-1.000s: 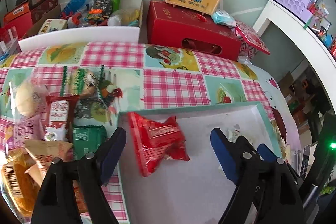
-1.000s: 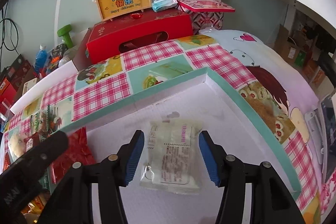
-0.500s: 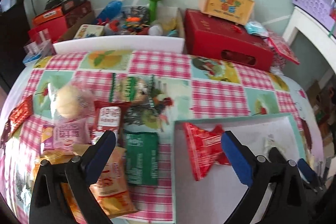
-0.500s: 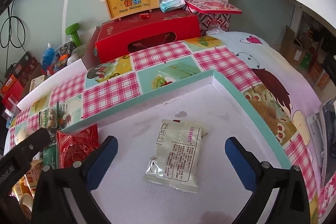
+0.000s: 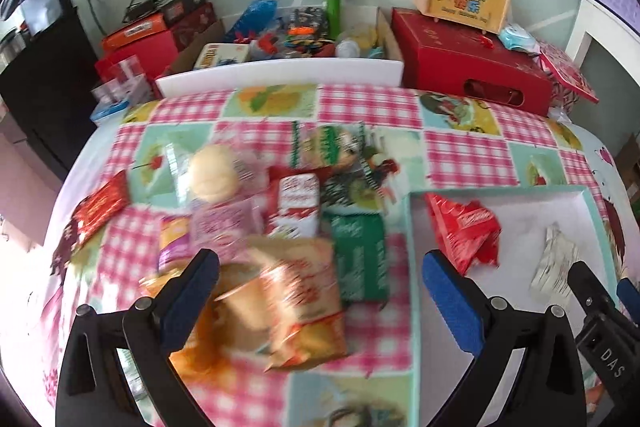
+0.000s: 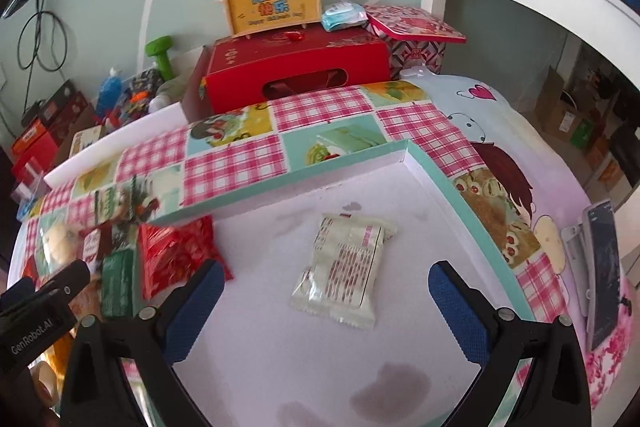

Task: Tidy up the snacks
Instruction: 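Grasp the yellow-orange bread bag with the right tool while the left tool grasps the green-white pack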

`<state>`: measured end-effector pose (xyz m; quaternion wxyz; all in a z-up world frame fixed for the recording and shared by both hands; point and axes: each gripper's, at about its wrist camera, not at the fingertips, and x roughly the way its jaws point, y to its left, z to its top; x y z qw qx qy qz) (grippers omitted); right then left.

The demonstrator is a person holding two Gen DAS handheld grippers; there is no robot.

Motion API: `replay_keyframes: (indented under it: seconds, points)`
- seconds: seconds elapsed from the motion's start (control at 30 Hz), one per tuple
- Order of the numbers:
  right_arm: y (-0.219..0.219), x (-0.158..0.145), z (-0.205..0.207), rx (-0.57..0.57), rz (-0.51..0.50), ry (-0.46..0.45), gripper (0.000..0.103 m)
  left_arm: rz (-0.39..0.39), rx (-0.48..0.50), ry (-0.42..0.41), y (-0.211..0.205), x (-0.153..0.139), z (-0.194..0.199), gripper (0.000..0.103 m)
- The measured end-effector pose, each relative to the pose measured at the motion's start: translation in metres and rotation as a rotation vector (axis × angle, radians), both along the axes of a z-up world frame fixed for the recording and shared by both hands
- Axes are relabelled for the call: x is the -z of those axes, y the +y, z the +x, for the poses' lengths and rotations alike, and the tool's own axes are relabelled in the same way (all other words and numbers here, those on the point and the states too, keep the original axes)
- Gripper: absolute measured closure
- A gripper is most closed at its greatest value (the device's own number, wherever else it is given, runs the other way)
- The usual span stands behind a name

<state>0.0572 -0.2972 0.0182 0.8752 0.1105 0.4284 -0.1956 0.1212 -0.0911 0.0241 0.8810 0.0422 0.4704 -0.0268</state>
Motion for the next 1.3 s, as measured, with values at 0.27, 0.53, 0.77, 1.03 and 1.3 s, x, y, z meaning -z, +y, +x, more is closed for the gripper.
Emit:
replay_keyframes:
  seconds: [0.27,0.53,0.77,1.03,1.3]
  points:
    - [0.035,0.001,-0.021,-0.037,0.009,0.037,0.000,-0.010,-0.049,-0.025,0.044,-0.010,-0.037,0.002]
    - [0.091,0.002,-0.024,-0.176,0.019,0.030,0.000,-0.045,-0.121,-0.039,0.092,-0.017,-0.058,0.002]
    - [0.125,0.002,-0.016,-0.283,0.078,0.012,0.000,-0.088,-0.274,-0.068,0.153,-0.027,-0.065,0.002]
    - [0.159,0.010,-0.003,-0.378,0.126,0.005,0.000,-0.165,-0.408,0.023,0.203,0.000,-0.066,0.012]
    - [0.179,0.029,0.020,-0.434,0.109,0.027,0.012,-0.209,-0.439,0.138,0.201,0.036,-0.062,0.012]
